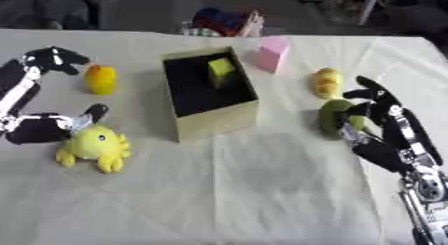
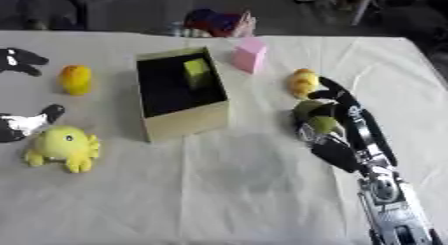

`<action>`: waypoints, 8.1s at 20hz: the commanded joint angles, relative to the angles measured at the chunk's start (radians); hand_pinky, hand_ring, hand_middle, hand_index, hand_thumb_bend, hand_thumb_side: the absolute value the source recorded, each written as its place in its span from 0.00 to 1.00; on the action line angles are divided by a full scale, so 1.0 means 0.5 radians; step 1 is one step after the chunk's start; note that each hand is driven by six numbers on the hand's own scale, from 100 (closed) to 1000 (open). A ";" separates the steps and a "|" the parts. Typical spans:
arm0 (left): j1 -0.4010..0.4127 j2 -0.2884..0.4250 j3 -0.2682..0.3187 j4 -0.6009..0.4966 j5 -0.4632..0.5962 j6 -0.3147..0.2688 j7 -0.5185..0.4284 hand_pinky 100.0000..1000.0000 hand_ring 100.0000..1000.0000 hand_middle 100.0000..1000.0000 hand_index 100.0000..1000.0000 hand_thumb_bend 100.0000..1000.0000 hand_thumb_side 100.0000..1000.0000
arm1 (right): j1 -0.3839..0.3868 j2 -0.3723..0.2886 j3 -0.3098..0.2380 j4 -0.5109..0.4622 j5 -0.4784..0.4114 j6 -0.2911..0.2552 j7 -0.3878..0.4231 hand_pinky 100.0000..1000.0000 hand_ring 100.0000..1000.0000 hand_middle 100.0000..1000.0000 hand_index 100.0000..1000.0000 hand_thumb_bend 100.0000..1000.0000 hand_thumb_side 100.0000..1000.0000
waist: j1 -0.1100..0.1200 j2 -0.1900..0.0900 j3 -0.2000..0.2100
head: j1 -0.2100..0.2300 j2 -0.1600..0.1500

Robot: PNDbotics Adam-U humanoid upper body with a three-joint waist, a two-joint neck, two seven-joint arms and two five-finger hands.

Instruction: Pick up objects on the table and place them in the box.

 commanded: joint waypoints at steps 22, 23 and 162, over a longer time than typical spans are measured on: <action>-0.133 0.093 -0.339 0.562 -0.492 -0.108 0.092 0.68 0.53 0.55 0.69 0.35 0.00 | -0.020 -0.044 0.007 -0.016 -0.011 -0.008 0.016 0.72 0.57 0.70 0.94 0.26 0.24 | 0.036 -0.051 -0.030 | 0.010 0.008; -0.132 0.079 -0.341 0.583 -0.517 -0.098 0.162 0.65 0.48 0.50 0.65 0.32 0.00 | -0.020 -0.043 0.007 -0.016 -0.011 -0.008 0.016 0.72 0.57 0.70 0.94 0.26 0.24 | 0.035 -0.052 -0.031 | 0.009 0.008; 0.381 -0.815 0.132 -0.166 0.737 0.330 0.534 0.84 0.61 0.62 0.78 0.19 0.48 | -1.784 -0.319 0.036 1.621 0.530 -0.008 0.623 0.83 0.78 0.83 0.99 0.44 0.21 | 0.091 -0.074 0.100 | -0.188 0.008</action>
